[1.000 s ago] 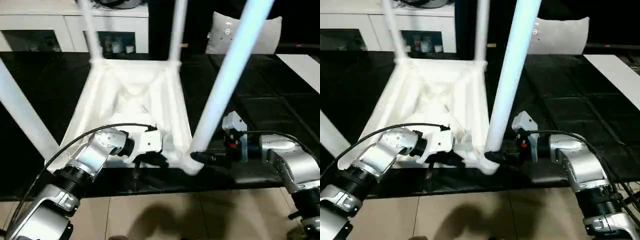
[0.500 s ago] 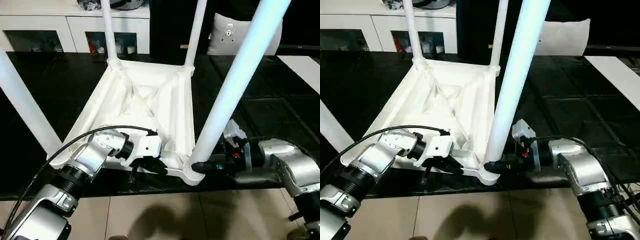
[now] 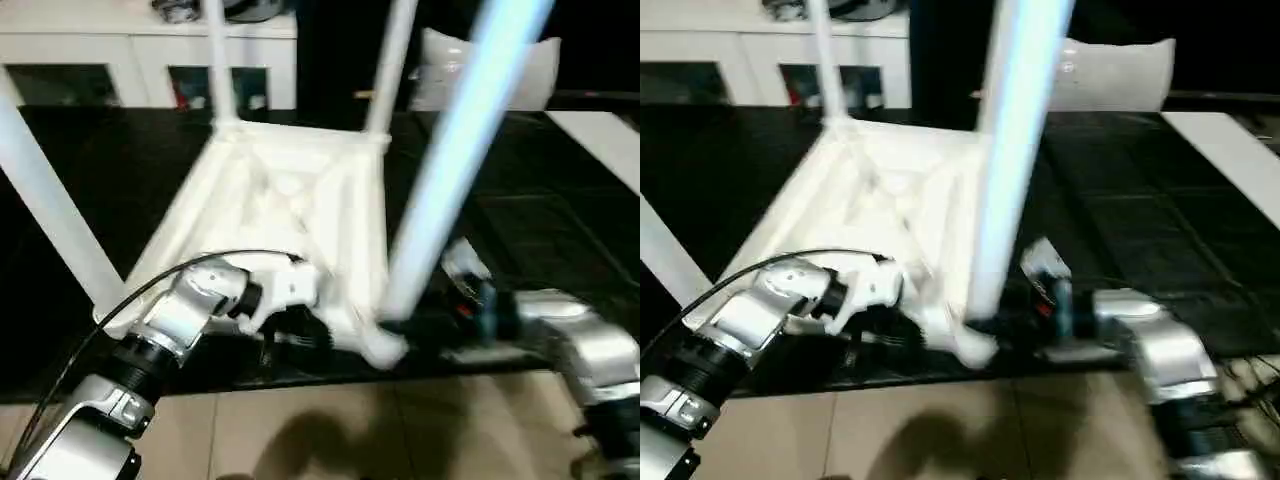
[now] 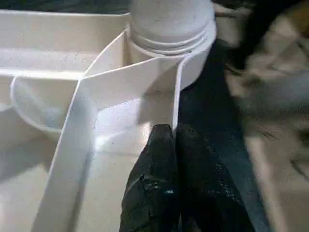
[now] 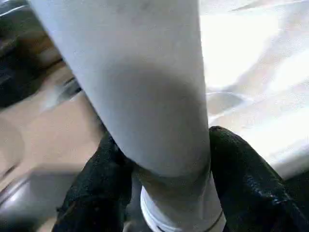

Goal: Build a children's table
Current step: Rotate leg to tighten

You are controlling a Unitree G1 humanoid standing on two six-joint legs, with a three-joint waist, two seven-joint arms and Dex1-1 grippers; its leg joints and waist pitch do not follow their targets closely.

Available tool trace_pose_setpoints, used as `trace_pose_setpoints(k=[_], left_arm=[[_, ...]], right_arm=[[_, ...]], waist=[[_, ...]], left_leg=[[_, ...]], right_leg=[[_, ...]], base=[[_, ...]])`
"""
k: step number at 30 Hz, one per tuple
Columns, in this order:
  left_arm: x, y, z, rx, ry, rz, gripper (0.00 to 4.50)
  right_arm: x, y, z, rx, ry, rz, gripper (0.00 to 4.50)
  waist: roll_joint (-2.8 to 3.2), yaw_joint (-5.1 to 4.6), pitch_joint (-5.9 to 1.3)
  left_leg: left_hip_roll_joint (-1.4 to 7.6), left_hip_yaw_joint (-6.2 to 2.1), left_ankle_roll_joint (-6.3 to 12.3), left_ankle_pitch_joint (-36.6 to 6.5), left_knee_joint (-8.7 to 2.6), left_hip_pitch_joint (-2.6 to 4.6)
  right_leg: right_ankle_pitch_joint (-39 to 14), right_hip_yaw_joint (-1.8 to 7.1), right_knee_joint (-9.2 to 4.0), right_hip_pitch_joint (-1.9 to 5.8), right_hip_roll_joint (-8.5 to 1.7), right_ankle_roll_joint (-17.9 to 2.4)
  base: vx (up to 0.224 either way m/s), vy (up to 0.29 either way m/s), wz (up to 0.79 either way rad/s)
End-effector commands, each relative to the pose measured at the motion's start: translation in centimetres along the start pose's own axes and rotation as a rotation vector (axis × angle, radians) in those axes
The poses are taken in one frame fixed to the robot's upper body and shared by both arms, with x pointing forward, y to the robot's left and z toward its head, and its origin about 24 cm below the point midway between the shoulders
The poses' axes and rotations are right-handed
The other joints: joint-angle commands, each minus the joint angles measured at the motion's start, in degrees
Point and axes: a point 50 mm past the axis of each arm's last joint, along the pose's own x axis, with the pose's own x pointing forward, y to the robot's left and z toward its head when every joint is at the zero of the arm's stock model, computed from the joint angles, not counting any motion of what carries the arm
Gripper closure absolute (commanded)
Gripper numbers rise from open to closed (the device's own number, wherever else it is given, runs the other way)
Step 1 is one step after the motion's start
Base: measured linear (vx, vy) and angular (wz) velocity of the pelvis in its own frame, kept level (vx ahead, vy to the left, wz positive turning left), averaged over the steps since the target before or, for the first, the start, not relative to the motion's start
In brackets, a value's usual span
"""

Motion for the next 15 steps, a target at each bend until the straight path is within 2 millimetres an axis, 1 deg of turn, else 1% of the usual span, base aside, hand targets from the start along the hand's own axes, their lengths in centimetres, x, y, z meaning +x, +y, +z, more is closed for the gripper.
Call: trace_pose_setpoints(k=[1,2,3,4,5,6,7,8,9,10,11,12,13,14,15], left_arm=[[2.2,-0.6,2.3,0.004,-0.079,0.015,4.5],[3.0,-0.1,3.1,-0.052,-0.103,0.11,4.5],[3.2,0.1,3.3,-0.071,-0.112,0.144,4.5],[3.6,0.4,3.8,-0.103,-0.129,0.2,4.5],[4.1,0.8,4.2,-0.135,-0.147,0.262,4.5],[4.1,0.8,4.2,-0.138,-0.148,0.266,4.5],[4.3,1.2,4.5,-0.156,-0.163,0.315,4.5],[4.5,1.4,4.6,-0.164,-0.171,0.341,4.5],[4.6,1.5,4.9,-0.164,-0.182,0.361,4.5],[4.6,1.5,4.9,-0.164,-0.182,0.361,4.5],[4.7,1.6,5.2,-0.153,-0.192,0.375,4.5],[4.7,1.6,5.2,-0.153,-0.192,0.375,4.5],[4.8,1.2,5.3,-0.114,-0.189,0.343,4.5],[4.8,1.0,5.3,-0.106,-0.183,0.335,4.5],[4.8,0.9,5.2,-0.096,-0.175,0.325,4.5]], right_arm=[[1.3,-0.6,0.9,0.031,-0.026,-0.129,2.42],[2.2,-1.1,1.3,0.053,-0.055,-0.249,2.43],[2.5,-1.3,1.5,0.058,-0.065,-0.294,2.43],[2.9,-1.6,1.7,0.061,-0.077,-0.362,2.45],[3.3,-1.9,2.0,0.051,-0.094,-0.439,2.45],[3.3,-1.9,2.0,0.051,-0.096,-0.444,2.47],[3.6,-2.1,2.1,0.048,-0.105,-0.481,2.47],[3.7,-2.2,2.2,0.048,-0.107,-0.495,2.47],[3.8,-2.2,2.2,0.017,-0.11,-0.506,2.47],[3.8,-2.2,2.2,0.017,-0.11,-0.506,2.47],[4.1,-2.0,2.2,-0.006,-0.122,-0.486,2.15],[4.1,-2.0,2.2,-0.006,-0.122,-0.486,2.15],[4.0,-1.8,2.1,0.0,-0.131,-0.465,1.96],[3.9,-1.7,2.1,0.008,-0.133,-0.461,1.84],[3.9,-1.6,2.1,0.01,-0.138,-0.461,1.74]], waist=[[-0.04,-1.39,-3.28],[0.54,-2.75,-3.35],[1.1,-3.22,-3.33],[2.17,-3.0,-3.36],[0.74,-3.89,-2.58],[0.74,-3.89,-2.58],[-2.34,-3.61,-2.46],[-2.69,-3.05,-3.32],[-2.46,-2.54,-3.99],[-2.04,-1.94,-4.93],[-1.57,-2.05,-4.95],[-1.66,-2.34,-4.57],[-1.35,-2.47,-4.4],[-1.23,-2.49,-4.37],[-1.09,-2.47,-4.33]], left_leg=[[-1.48,0.99,2.5,-12.8,-2.44,-0.58],[0.05,0.24,2.91,-14.8,-2.75,-0.64],[1.69,-0.63,3.25,-16.9,-3.68,-1.14],[7.52,-3.55,3.89,-22.4,-7.68,-2.25],[7.68,-3.46,2.55,-26.6,-8.84,-0.45],[7.68,-3.46,2.55,-26.6,-8.84,-0.45],[-3.94,1.25,1.31,-17.9,-0.99,1.35],[-4.24,1.1,3.64,-9.7,-0.81,-1.99],[-4.08,0.88,3.98,-6.5,-1.44,-3.03],[-3.56,0.24,4.25,-1.0,-2.32,-3.81],[-2.68,-0.01,4.99,3.0,-2.5,-3.61],[-2.61,0.09,5.48,3.2,-2.44,-3.53],[-2.49,0.06,6.02,2.6,-2.66,-3.36],[-2.28,0.13,6.48,1.9,-2.75,-3.2],[-2.13,0.13,6.51,1.6,-2.82,-3.1]], right_leg=[[-35.1,-0.61,-8.22,3.6,-1.65,10.4],[-33.8,-1.37,-8.48,4.59,-2.06,10.2],[-32.2,-1.23,-7.6,5.77,-2.49,9.4],[-21.2,3.54,0.97,7.6,-3.85,4.7],[-12.9,6.78,2.82,5.46,-4.52,0.8],[-12.9,6.78,2.82,5.46,-4.52,0.8],[-42.7,3.78,-6.2,1.55,-3.91,6.4],[-45.5,4.54,-5.22,3.96,-4.62,9.9],[-42.1,4.86,-4.68,4.68,-4.2,10.7],[-29.7,5.41,-3.16,4.93,-3.22,9.6],[-18.5,5.46,-2.03,4.21,-2.31,5.6],[-16.5,5.35,-2.12,3.78,-1.92,4.2],[-15.5,5.22,-2.03,4.0,-1.96,1.7],[-15.8,5.21,-2.2,4.01,-2.05,0.4],[-16.2,5.19,-2.26,4.03,-2.1,-0.1]], base=[[0.0,0.0,0.0],[0.0,0.0,0.0],[0.0,0.0,0.0],[0.0,0.0,0.0],[0.0,0.0,0.0],[0.0,0.0,0.0],[0.0,0.0,0.0],[0.0,0.0,0.0],[0.0,0.0,0.0],[0.0,0.0,0.0],[0.0,0.0,0.0],[0.0,0.0,0.0],[0.0,0.0,0.0],[0.0,0.0,0.0],[0.0,0.0,0.0]])
